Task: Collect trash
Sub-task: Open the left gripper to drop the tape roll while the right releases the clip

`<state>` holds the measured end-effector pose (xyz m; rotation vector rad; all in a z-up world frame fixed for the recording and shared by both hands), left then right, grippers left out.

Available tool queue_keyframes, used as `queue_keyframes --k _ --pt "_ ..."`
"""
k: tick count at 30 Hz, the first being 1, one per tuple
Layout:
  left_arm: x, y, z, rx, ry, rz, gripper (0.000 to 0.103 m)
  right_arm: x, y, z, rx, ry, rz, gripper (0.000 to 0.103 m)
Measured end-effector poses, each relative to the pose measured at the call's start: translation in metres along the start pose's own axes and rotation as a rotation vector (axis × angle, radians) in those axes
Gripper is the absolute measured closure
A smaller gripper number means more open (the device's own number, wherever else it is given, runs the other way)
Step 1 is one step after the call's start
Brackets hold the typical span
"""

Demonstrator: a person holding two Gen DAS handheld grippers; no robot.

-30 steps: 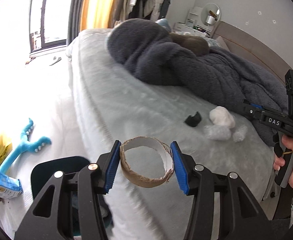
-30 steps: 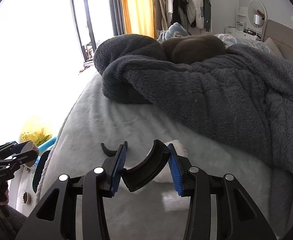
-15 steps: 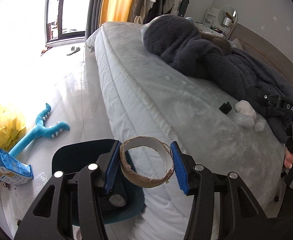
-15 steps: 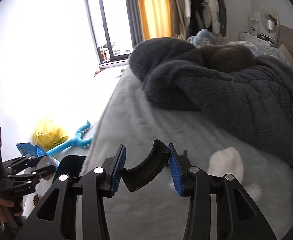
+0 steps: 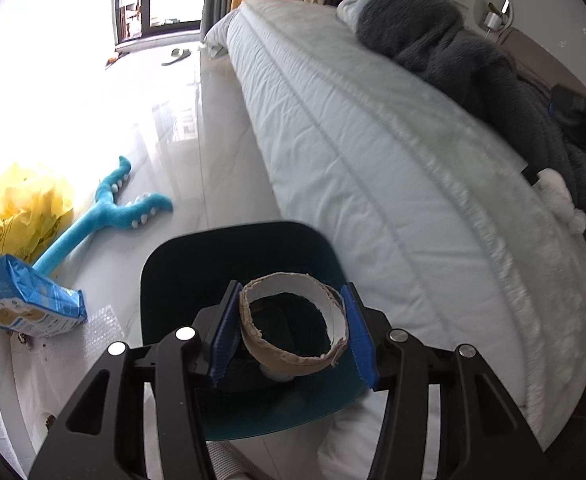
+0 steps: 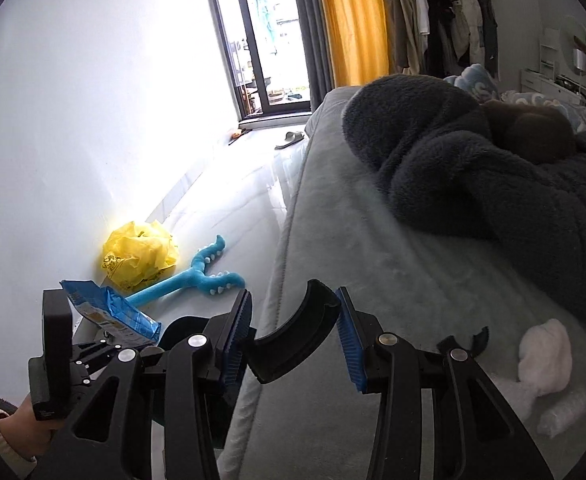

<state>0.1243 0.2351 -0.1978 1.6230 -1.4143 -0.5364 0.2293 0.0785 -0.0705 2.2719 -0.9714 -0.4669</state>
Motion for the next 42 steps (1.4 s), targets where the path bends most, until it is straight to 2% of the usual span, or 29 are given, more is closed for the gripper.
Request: queue_keyframes --k 15,19,23,30,37,42 --pt "-0.061 -0.035 0.041 -0.174 0.059 -0.052 0.048 -0.093 -0.059 0.004 -0.096 0.083 -0.149 0.060" --pt "-0.071 -0.033 0.043 -0.184 0.080 -0.044 0.033 -0.108 -0.081 0.014 -0.148 0.092 -0.168 0.060" --pt "-0.080 -0.023 0.038 -0.150 0.102 -0.029 0.018 -0.115 -0.101 0.023 -0.199 0.090 -0.182 0.060" --pt "-0.096 -0.001 0.022 -0.080 0.144 -0.016 0.013 -0.128 -0.141 0.050 -0.299 0.105 -0.173 0.060" --pt "-0.108 0.036 -0.004 0.032 0.200 0.000 0.012 -0.141 -0.174 0.076 -0.383 0.123 -0.164 0.060" --pt "-0.105 0.066 -0.023 0.108 0.198 0.010 0.012 -0.155 -0.192 0.091 -0.429 0.134 -0.171 0.060"
Point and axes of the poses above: each gripper's, at about its wrist camera, not at the fingertips, and y roughly against the way its jaws point, x to its right, z to its underside, the point moved 7 cm from there along -y, roughly the way its jaws point, and after that the axes turned 6 degrees about y, right-handed, at the moved point
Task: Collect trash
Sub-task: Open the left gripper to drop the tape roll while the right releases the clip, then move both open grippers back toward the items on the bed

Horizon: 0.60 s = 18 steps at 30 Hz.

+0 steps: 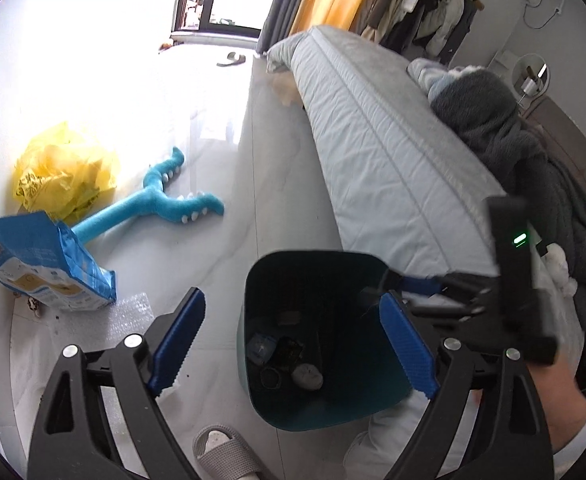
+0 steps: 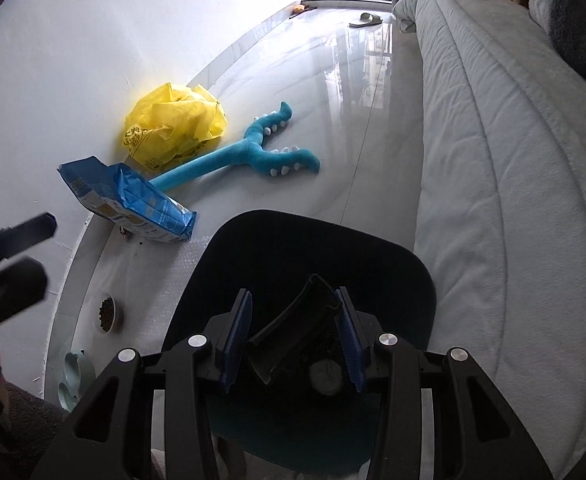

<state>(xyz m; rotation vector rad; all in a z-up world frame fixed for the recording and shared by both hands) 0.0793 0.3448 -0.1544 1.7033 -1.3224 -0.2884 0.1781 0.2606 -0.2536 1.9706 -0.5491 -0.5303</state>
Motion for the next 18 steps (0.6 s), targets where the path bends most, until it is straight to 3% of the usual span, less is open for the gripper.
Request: queue_keyframes --k 4,14,18 --pt "0.005 0.020 -0.012 0.061 -0.010 -0.021 0.012 -0.008 -0.018 0.007 -0.046 0.007 0.004 0.060" --pt "0.022 0.067 -0.035 0.175 -0.022 0.015 0.012 -0.023 -0.050 0.031 -0.147 0.038 -0.002 0.059" --pt "0.031 0.078 -0.041 0.201 -0.028 0.038 0.012 -0.024 -0.052 0.040 -0.182 0.042 0.003 0.041"
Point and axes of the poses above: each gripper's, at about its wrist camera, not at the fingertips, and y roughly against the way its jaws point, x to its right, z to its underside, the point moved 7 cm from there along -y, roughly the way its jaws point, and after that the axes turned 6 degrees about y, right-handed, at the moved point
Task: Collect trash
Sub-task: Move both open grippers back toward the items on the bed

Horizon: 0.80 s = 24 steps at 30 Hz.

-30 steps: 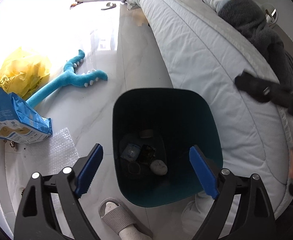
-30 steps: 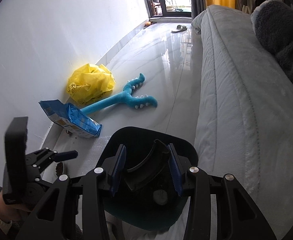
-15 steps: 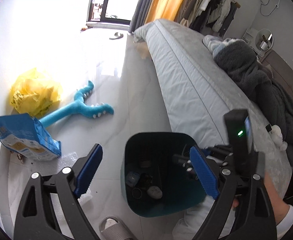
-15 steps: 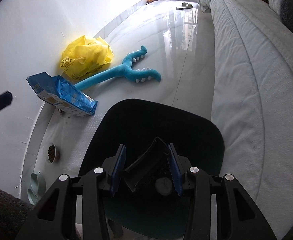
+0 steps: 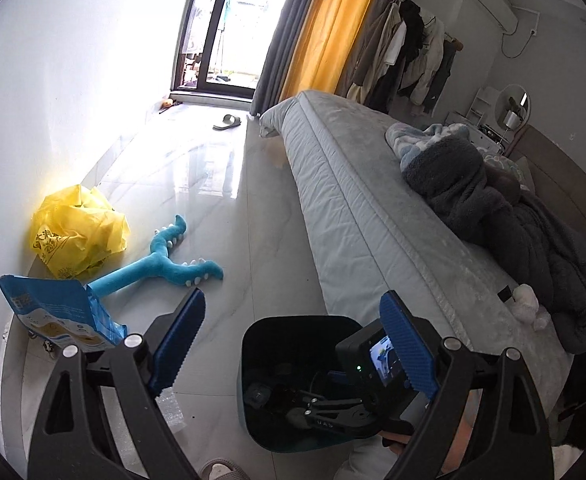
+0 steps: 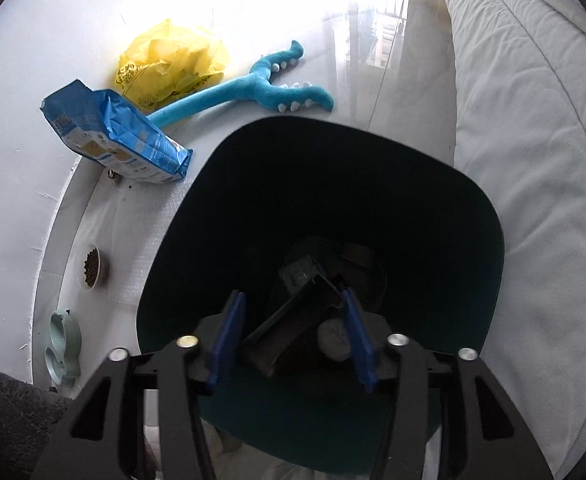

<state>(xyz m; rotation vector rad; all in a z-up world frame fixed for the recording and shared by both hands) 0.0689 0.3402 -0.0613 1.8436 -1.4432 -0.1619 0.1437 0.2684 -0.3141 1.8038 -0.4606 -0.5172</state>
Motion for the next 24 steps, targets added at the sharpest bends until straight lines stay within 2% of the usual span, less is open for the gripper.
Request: queue_keyframes --k 2,4,11,17,24 --pt "0.004 0.003 -0.003 0.011 -0.002 0.007 0.012 -0.001 0.003 0.003 0.002 0.003 0.002 0.030" --pt "0.007 0.004 -0.006 0.018 -0.006 0.011 0.014 -0.003 0.007 0.006 0.000 0.009 0.001 0.025" --pt "0.028 0.013 -0.018 0.056 -0.029 0.038 0.016 -0.006 0.035 0.005 0.060 0.024 -0.027 0.024" --pt "0.050 0.012 -0.025 0.075 -0.057 0.062 0.020 0.000 0.079 0.000 0.151 0.026 -0.050 0.021" --pt "0.075 0.006 -0.029 0.079 -0.052 0.100 0.025 0.018 0.126 0.003 0.246 0.038 -0.021 0.019"
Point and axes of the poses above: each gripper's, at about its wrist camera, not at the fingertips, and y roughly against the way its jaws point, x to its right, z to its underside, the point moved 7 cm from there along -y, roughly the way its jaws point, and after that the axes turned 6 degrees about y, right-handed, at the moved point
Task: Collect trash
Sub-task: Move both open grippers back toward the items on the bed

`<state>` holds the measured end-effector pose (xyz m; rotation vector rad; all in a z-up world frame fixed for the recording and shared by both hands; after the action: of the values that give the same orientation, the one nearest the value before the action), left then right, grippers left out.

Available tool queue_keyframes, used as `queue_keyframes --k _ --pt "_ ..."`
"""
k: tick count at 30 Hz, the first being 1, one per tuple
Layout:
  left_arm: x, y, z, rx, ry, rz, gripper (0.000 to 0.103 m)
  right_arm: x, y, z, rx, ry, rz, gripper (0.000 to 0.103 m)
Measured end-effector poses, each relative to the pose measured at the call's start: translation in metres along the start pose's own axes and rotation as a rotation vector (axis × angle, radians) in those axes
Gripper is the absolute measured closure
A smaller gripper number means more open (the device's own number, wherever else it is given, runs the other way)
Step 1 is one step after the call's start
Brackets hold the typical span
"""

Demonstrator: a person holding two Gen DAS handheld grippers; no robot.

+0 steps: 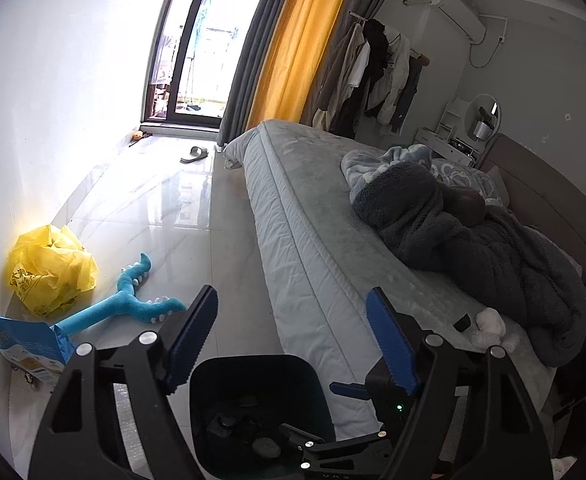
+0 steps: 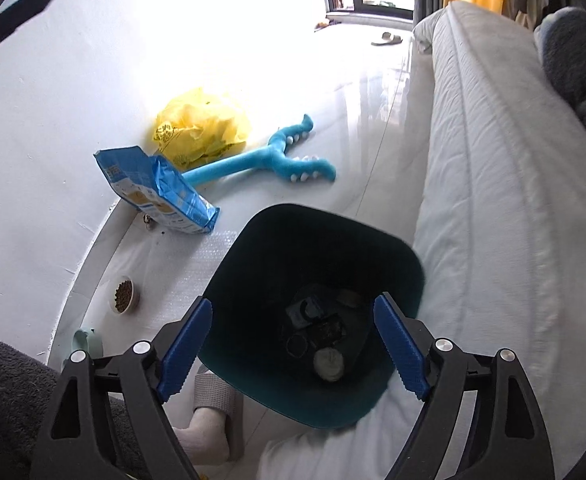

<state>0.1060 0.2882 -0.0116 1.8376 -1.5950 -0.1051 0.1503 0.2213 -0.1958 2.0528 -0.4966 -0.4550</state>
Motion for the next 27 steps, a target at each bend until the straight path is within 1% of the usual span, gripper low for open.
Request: queue_keyframes --k 7,10,18,27 --pt "0.028 -0.012 0.000 -0.001 -0.028 0.019 0.027 0.029 0.043 -0.007 0.090 -0.013 0.036 0.018" --pt "0.040 -0.020 0.001 -0.008 -0.038 0.028 0.027 0.043 0.060 -0.007 0.125 -0.020 0.065 0.017" --pt "0.068 -0.036 0.007 -0.027 -0.056 0.052 0.027 0.088 0.097 0.006 0.175 -0.068 0.128 0.016" --pt "0.102 -0.053 0.023 -0.060 -0.084 0.087 0.027 0.130 0.137 0.026 0.232 -0.101 0.214 0.016"
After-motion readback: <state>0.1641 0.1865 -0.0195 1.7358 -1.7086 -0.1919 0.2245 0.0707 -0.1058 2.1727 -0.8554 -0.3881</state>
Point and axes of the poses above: each gripper's, at about its wrist camera, not at the fingertips, and y roughly against the way its jaws point, x to its right, z to its underside, the point moved 7 cm from there along -y, roughly the way its jaws point, and after that the axes turned 6 degrees about y, right-handed, at the moved point
